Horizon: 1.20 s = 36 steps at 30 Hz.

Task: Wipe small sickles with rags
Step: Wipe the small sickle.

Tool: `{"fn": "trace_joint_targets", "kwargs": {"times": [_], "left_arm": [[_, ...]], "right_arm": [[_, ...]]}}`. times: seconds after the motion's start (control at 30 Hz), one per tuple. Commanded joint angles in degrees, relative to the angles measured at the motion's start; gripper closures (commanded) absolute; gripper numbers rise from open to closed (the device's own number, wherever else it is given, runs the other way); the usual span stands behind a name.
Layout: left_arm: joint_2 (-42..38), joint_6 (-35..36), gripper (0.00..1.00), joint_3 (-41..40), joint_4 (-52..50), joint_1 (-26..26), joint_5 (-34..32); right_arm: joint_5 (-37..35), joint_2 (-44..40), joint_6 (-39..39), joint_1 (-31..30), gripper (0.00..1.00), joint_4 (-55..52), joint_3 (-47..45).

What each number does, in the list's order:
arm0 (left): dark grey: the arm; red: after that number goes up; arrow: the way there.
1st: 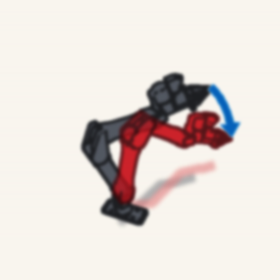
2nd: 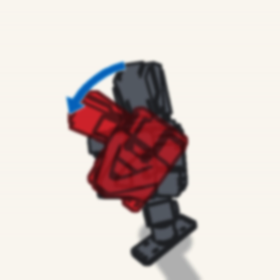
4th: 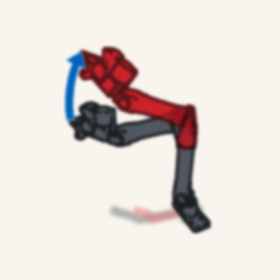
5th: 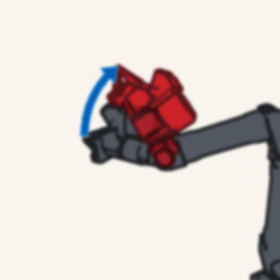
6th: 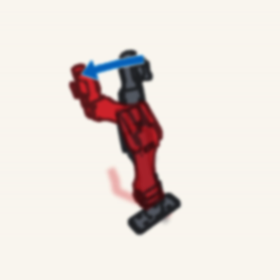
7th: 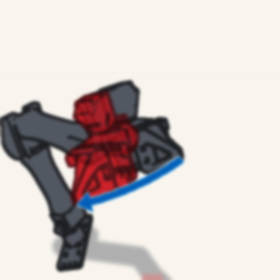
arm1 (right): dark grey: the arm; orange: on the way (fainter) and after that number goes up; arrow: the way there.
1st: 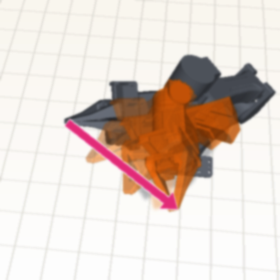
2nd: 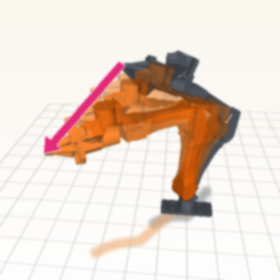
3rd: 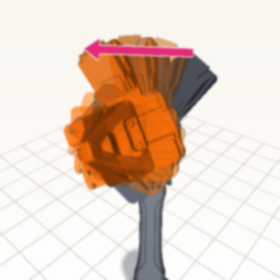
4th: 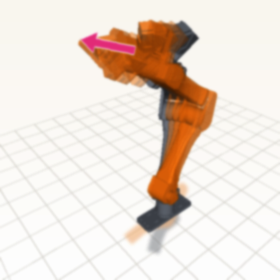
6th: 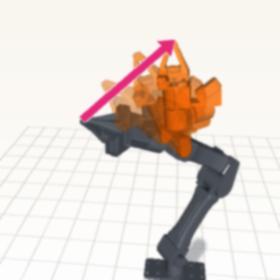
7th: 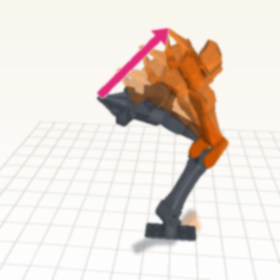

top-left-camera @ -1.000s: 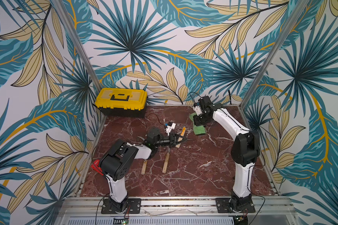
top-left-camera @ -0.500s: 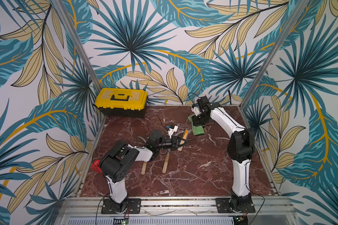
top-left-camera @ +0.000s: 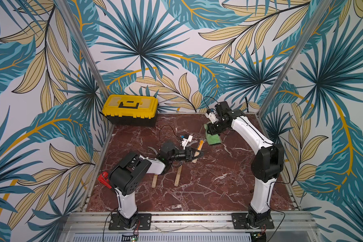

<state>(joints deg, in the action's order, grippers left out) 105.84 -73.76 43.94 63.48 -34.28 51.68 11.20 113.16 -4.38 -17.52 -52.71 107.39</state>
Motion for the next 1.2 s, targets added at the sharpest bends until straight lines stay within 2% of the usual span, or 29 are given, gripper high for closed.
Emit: {"fn": "trace_joint_targets", "kwargs": {"times": [0.0, 0.37, 0.57, 0.77, 0.93, 1.03, 1.17], "left_arm": [[2.6, -1.5, 1.00, 0.8, -3.4, -0.3, 1.7], [7.5, -0.6, 1.00, 6.3, -4.8, -0.2, 4.1], [9.3, 4.3, 1.00, 11.2, -11.6, 1.5, 5.5], [8.1, 12.9, 1.00, 16.8, -23.6, 3.1, 4.4], [4.6, 22.9, 1.00, 19.0, -35.7, 3.1, 0.2], [2.3, 27.4, 1.00, 18.7, -40.6, 3.1, -3.2], [-0.6, 33.7, 1.00, 18.5, -46.8, 2.3, -7.6]], "right_arm": [[2.2, -3.8, -2.2, -2.1, 0.95, 1.9, -1.4], [-3.7, -9.4, -4.5, -8.9, 0.95, -1.7, -5.4], [-9.1, -14.4, -3.5, -13.7, 0.95, -3.8, -11.0], [-15.9, -21.1, 0.7, -14.8, 0.95, -4.3, -19.0], [-22.9, -25.5, 5.8, -14.4, 0.96, -7.1, -22.3], [-23.4, -27.1, 8.2, -14.0, 0.96, -8.3, -22.1], [-19.5, -26.9, 9.6, -13.7, 0.96, -8.9, -19.5]]}}
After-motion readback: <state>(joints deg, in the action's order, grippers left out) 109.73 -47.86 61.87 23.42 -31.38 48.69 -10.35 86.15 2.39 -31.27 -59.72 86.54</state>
